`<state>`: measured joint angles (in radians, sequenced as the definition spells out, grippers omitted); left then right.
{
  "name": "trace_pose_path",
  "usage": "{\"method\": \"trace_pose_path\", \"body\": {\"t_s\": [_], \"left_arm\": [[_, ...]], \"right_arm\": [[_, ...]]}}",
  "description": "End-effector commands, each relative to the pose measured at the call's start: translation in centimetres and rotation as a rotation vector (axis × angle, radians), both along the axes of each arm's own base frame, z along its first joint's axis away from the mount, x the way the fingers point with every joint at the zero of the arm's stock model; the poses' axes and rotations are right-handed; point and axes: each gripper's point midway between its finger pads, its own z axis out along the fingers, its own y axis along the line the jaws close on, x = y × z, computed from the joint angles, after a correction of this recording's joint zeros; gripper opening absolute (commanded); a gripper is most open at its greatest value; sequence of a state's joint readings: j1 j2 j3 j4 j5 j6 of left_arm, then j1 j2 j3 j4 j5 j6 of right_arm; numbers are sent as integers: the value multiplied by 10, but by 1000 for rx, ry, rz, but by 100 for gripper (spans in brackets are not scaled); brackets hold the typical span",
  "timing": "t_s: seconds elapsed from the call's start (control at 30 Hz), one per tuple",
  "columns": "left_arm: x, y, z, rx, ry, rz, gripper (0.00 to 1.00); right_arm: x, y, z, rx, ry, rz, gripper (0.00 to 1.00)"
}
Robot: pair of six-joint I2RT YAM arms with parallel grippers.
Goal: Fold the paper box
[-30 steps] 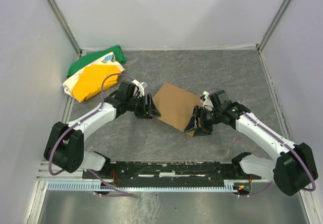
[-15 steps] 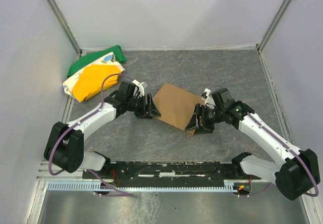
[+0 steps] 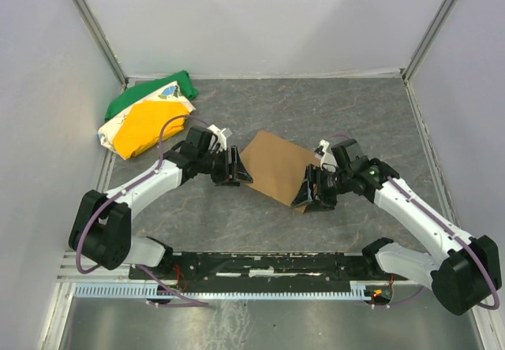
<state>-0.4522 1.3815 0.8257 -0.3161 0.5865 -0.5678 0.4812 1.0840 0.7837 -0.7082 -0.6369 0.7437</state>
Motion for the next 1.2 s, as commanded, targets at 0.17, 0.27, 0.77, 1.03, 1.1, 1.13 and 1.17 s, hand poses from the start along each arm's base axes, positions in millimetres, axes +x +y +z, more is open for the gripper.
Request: {"method": "trace_pose_path", "body": {"t_s": [0.17,0.27,0.77,1.03,1.1,1.13,1.17], "left_arm": [[-7,-6,5,-25,-32,-78,67],[-9,-5,3,-22,-30,-78,67],[-13,-3,-5,-21,-15,-74,67],[-13,-10,10,-87,-45,-70,67],[-11,-8,11,-71,-53,-65,67],[-10,-7,11,-62,-53,-62,67],[-10,-7,10,-57,-54,-61,67]], "right_arm": [[0,-2,6,2,-56,31,66],[-1,-3,4,-4,-53,32,66],[-4,0,-16,15,-8,29,66],[3,-16,-18,-81,-114,10,70],[7,-30,-22,-171,-143,-9,70],[7,-34,-24,-195,-145,-9,71],[8,-35,-24,-209,-143,-9,70]]}}
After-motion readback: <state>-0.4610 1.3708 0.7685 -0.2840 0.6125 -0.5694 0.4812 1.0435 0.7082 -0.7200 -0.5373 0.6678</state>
